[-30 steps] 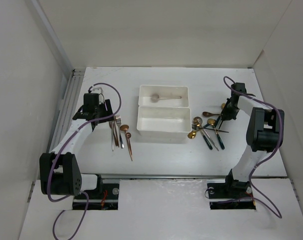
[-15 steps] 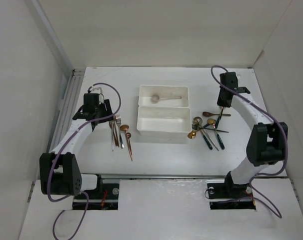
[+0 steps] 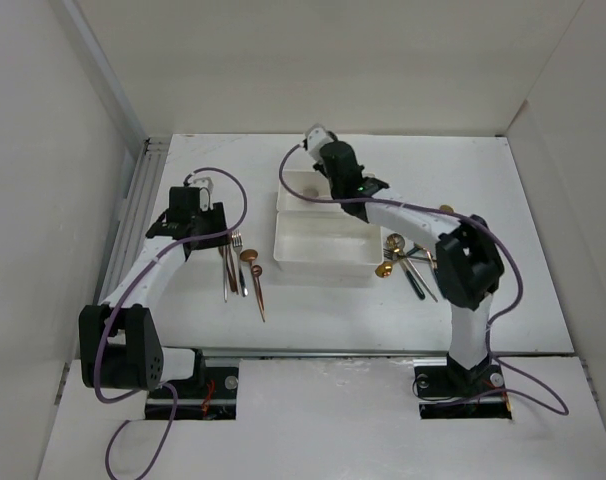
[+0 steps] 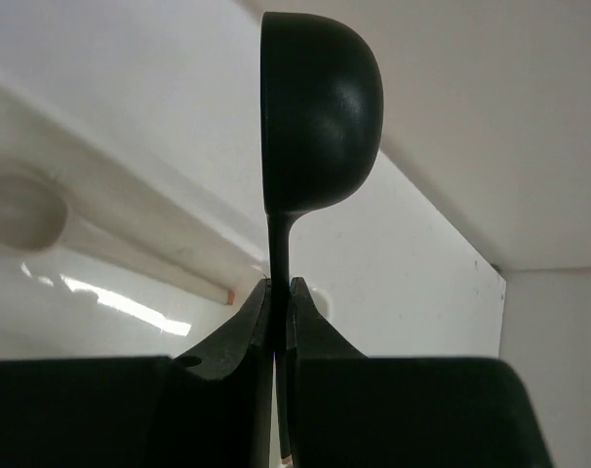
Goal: Sort the eating utensils into containers
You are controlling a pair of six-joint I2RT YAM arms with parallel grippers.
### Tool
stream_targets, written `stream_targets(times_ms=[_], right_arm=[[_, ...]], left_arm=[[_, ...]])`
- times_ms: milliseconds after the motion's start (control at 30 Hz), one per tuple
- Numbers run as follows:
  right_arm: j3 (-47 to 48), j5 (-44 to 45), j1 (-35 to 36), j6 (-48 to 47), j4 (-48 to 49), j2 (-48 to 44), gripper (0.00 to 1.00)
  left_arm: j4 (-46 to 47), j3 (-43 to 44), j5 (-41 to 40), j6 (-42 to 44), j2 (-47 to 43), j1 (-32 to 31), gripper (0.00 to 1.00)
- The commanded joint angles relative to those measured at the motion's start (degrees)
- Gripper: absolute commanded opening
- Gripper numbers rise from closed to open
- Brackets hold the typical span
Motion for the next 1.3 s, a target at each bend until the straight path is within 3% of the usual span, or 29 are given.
stream_targets(times_ms=[0, 233, 267, 300, 333, 467, 567, 633, 733, 900, 1100, 1267], right_arm=[[1.72, 1.52, 0.01, -9.55, 3.01, 3.06, 0.00], [-3.20, -6.40, 2.73, -7.08, 3.01, 2.44, 0.00], [-3.72, -7.10, 2.73, -7.08, 3.01, 1.92, 0.04], [-4.25, -7.10, 2.73, -7.08, 3.01, 1.92, 0.10], [-4.26, -6.41, 2.73, -7.08, 3.01, 1.92, 0.30], [-4.78, -5.52, 2.73, -6.03, 3.01, 1.13, 0.61], [-4.26, -5.52, 2.73, -3.50, 3.01, -0.71, 0.64], [-3.56, -4.91, 2.12, -1.21, 3.01, -2.21, 0.64], [-2.07, -3.16, 0.72, 5.46, 3.01, -4.93, 0.66], [-3.10, -1.39, -0.52, 19.78, 3.01, -12.12, 0.70], [-7.32, -3.05, -1.05, 27.97, 3.01, -19.25, 0.74], [-10.67, -7.19, -1.05, 29.30, 2.40, -25.40, 0.74]], left_arm=[[-6.67, 5.67, 5.61, 1.61, 0.71, -0.82, 0.48], [-7.30, 5.06, 3.69, 3.28, 2.20, -0.82, 0.53], [-7.30, 5.06, 3.69, 3.28, 2.90, -0.82, 0.54], [-7.30, 5.06, 3.69, 3.28, 2.91, -0.82, 0.54], [-7.30, 5.06, 4.30, 3.28, 2.91, -0.82, 0.56], [-7.30, 5.06, 4.31, 3.28, 3.53, -0.82, 0.62], [-6.78, 5.06, 4.31, 2.76, 4.05, -0.82, 0.64], [-6.78, 4.54, 4.31, 2.76, 4.58, -1.35, 0.59], [-6.26, 4.54, 4.92, 2.76, 4.58, -1.96, 0.49], [-6.25, 4.01, 5.45, 1.97, 7.30, -2.49, 0.46], [-7.57, 5.15, 4.04, 0.74, 13.54, -2.49, 0.41], [-8.10, 5.68, -1.31, -1.81, 15.48, -2.49, 0.41]])
